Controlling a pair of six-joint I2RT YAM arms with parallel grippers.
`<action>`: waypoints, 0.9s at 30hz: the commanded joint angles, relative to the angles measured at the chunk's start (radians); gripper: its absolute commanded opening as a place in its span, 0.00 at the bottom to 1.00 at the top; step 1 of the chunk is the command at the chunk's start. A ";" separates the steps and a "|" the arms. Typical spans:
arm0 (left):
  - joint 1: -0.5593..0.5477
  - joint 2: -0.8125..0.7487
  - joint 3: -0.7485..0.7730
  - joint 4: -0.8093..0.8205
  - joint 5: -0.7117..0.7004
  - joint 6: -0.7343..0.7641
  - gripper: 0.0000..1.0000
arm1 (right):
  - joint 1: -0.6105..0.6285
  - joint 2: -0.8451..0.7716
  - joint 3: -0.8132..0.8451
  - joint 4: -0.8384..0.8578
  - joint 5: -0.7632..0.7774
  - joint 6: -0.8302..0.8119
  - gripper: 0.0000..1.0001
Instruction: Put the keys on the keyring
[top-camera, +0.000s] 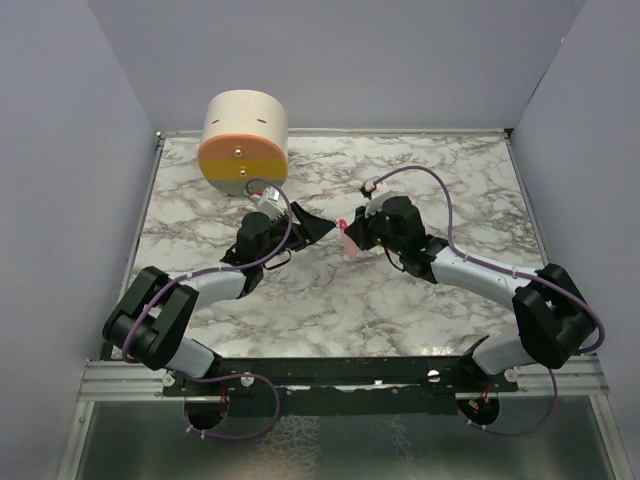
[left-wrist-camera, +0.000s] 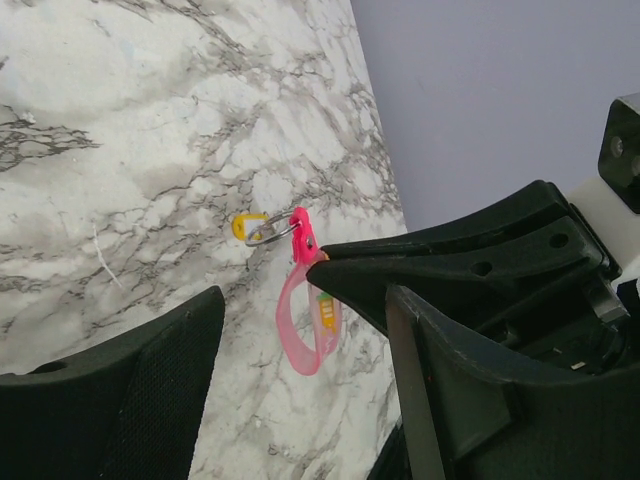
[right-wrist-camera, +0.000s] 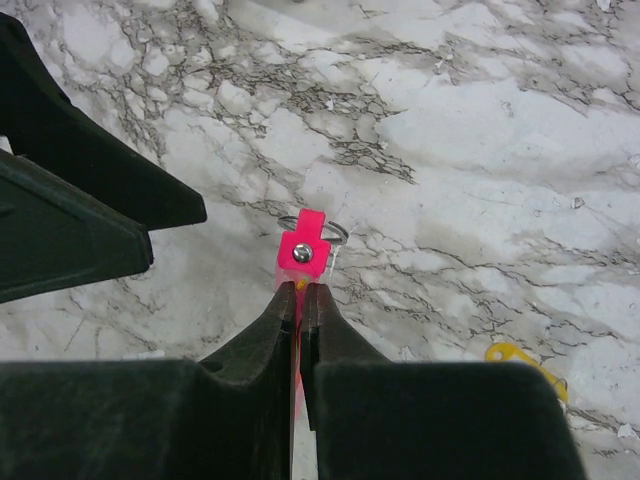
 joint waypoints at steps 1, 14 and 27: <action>-0.029 0.037 0.060 0.053 0.029 -0.069 0.68 | 0.000 0.006 0.021 0.052 -0.028 0.016 0.01; -0.058 0.133 0.134 0.072 0.029 -0.083 0.68 | 0.001 0.005 0.029 0.085 -0.065 0.022 0.01; -0.060 0.183 0.171 0.076 0.016 -0.080 0.67 | 0.003 0.004 0.027 0.108 -0.101 0.025 0.01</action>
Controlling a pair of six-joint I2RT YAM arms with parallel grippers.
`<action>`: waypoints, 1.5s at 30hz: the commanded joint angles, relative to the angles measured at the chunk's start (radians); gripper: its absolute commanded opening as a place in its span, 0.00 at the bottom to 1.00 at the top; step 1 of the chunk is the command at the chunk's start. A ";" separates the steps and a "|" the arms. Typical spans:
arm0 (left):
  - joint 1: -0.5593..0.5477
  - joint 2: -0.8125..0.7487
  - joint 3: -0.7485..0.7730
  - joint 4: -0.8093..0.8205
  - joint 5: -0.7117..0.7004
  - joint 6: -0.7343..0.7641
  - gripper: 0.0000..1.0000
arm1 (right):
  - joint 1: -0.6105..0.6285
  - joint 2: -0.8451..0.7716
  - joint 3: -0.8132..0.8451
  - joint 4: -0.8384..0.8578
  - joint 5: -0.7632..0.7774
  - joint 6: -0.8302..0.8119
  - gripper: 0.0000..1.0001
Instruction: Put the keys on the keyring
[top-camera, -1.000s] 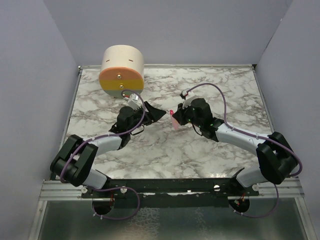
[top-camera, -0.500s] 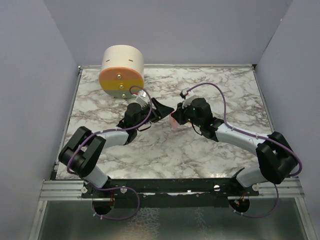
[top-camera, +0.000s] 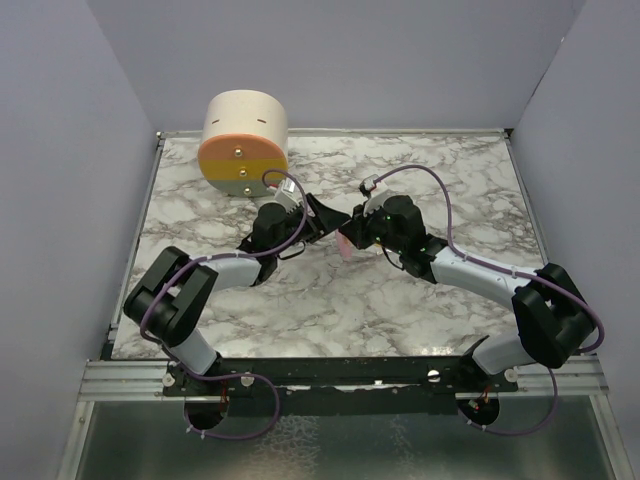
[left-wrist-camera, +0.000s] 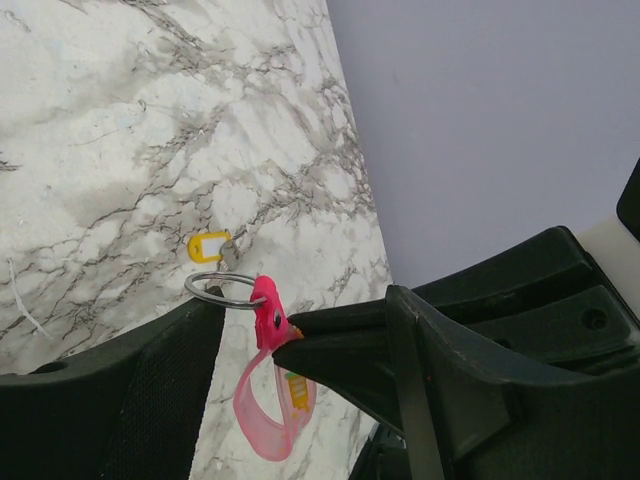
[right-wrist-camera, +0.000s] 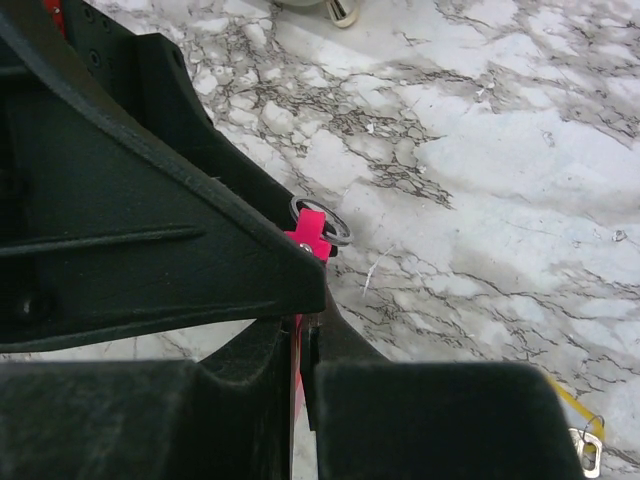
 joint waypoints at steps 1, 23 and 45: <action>-0.006 0.032 0.041 0.031 0.005 0.002 0.66 | 0.002 0.001 0.026 0.050 -0.031 0.004 0.01; 0.002 0.058 0.012 0.110 0.000 0.057 0.00 | 0.004 -0.032 0.023 -0.003 0.003 0.006 0.34; 0.146 0.460 0.041 0.944 0.552 -0.001 0.00 | -0.028 -0.220 -0.053 -0.164 0.117 0.059 0.57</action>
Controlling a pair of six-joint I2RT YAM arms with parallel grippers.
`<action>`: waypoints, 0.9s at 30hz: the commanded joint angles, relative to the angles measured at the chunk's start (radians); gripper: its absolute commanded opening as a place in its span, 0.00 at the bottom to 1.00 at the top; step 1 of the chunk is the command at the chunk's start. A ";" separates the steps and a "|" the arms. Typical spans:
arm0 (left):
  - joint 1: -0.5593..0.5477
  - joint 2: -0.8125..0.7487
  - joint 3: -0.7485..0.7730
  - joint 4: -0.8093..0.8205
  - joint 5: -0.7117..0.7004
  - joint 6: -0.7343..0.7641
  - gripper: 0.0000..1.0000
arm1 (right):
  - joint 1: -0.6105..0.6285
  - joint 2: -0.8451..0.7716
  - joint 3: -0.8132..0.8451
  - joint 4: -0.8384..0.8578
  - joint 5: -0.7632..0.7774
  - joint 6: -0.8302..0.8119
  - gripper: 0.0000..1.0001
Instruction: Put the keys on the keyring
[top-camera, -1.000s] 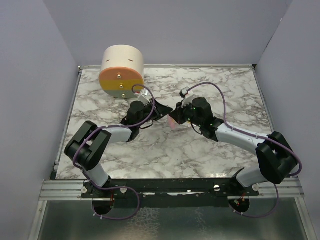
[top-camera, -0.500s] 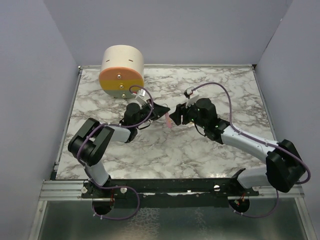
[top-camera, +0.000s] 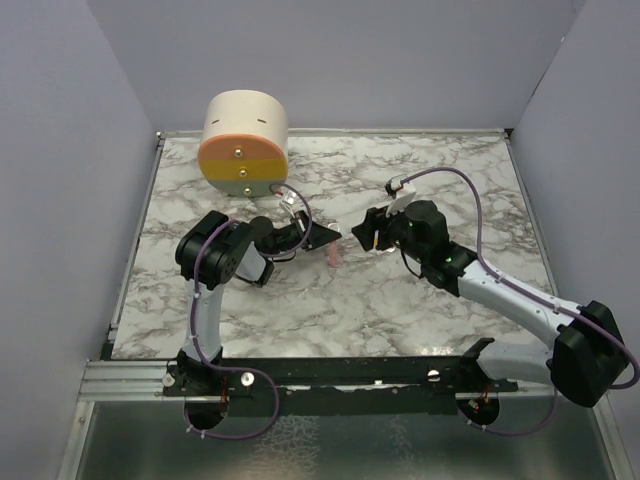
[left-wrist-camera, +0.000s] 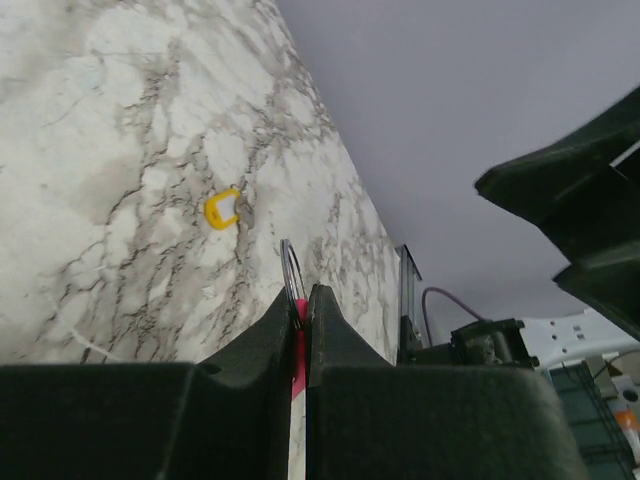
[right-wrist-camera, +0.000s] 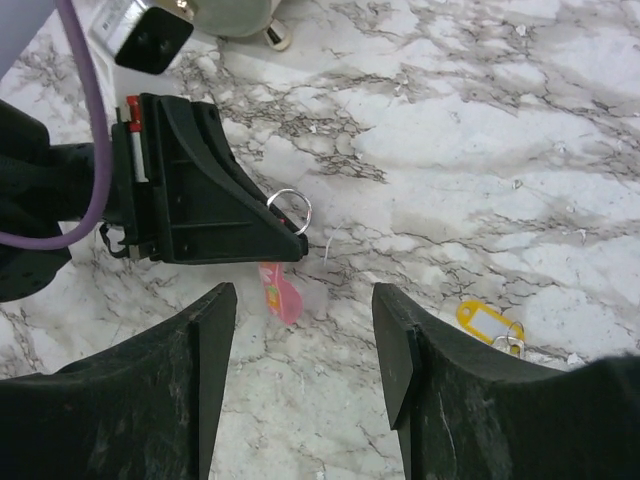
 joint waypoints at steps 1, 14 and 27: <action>-0.002 -0.048 0.038 0.254 0.161 0.063 0.00 | -0.024 0.045 -0.003 0.018 -0.068 0.025 0.56; -0.009 -0.090 0.068 0.254 0.298 0.166 0.00 | -0.085 0.127 0.014 0.111 -0.282 0.076 0.46; -0.047 -0.119 0.108 0.254 0.340 0.130 0.00 | -0.086 0.199 0.025 0.163 -0.352 0.088 0.36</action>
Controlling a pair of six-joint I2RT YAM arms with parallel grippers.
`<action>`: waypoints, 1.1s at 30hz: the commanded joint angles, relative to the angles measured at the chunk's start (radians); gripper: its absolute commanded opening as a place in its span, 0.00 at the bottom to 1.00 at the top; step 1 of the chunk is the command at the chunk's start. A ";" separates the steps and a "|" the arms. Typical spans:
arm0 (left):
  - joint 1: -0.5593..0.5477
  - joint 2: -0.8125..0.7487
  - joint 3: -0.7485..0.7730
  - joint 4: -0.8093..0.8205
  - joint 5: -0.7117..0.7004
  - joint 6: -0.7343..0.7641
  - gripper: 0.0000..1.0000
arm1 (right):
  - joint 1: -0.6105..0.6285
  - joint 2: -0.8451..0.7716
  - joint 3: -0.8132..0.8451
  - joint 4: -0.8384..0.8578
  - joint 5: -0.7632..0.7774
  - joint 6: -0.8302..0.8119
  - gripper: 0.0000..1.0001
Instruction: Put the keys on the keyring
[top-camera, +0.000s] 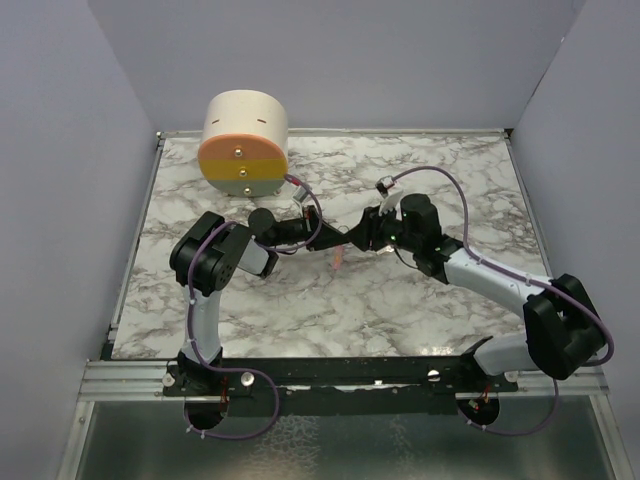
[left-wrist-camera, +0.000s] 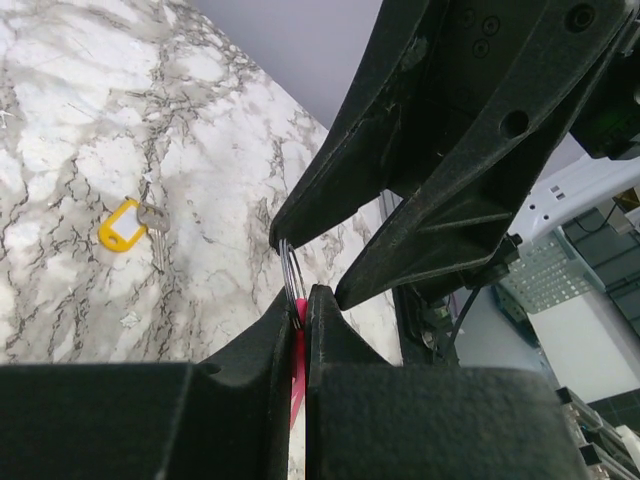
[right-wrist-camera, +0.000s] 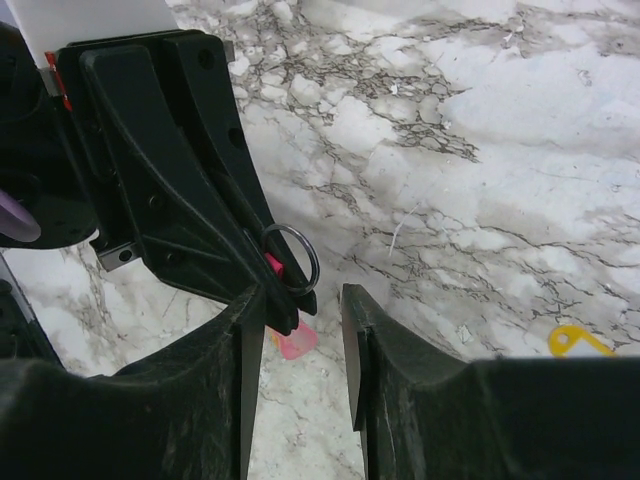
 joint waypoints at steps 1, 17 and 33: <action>-0.024 -0.049 0.028 0.228 0.049 -0.005 0.00 | -0.003 0.024 0.027 0.048 -0.027 0.012 0.35; -0.073 -0.080 0.018 0.228 0.064 0.009 0.00 | -0.004 0.046 0.033 0.065 0.059 0.069 0.24; -0.094 -0.100 -0.003 0.228 0.051 0.024 0.00 | -0.003 -0.006 0.015 0.070 0.169 0.147 0.25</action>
